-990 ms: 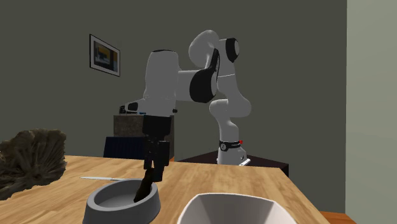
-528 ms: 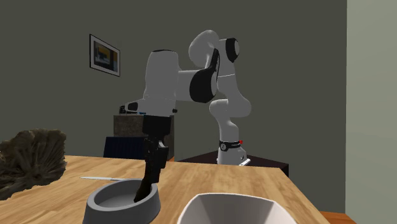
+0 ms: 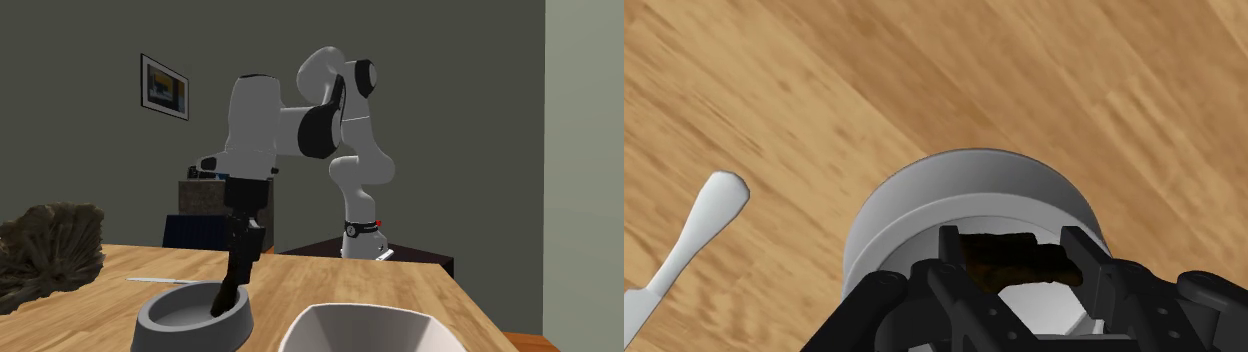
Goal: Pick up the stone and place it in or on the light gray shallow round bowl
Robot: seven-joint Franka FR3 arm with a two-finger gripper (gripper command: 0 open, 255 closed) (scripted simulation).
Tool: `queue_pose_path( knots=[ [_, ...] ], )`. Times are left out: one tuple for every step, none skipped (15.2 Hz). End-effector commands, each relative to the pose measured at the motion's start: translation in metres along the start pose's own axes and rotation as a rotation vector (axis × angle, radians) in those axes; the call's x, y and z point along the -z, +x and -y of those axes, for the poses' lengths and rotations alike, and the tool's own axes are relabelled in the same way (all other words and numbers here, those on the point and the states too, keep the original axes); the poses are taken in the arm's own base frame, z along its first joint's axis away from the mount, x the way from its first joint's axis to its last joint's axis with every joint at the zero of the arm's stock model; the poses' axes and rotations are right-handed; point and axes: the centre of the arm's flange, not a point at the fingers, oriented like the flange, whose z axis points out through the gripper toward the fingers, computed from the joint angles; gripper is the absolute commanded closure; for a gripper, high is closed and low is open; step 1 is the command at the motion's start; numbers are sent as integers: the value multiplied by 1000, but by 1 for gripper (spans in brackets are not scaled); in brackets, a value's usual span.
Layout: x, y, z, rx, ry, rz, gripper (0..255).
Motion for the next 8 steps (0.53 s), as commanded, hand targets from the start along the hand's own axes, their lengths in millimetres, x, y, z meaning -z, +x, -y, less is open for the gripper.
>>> queue_pose_path(
  knots=[
    [9,1,0,0,0,0,255],
    [15,1,-1,0,0,0,255],
    [20,2,-1,0,0,0,255],
    [25,2,-1,0,0,0,255],
    [30,3,-1,0,0,0,255],
    [36,3,-1,0,0,0,255],
    [41,4,-1,0,0,0,255],
    [46,4,-1,0,0,0,255]
  ],
)
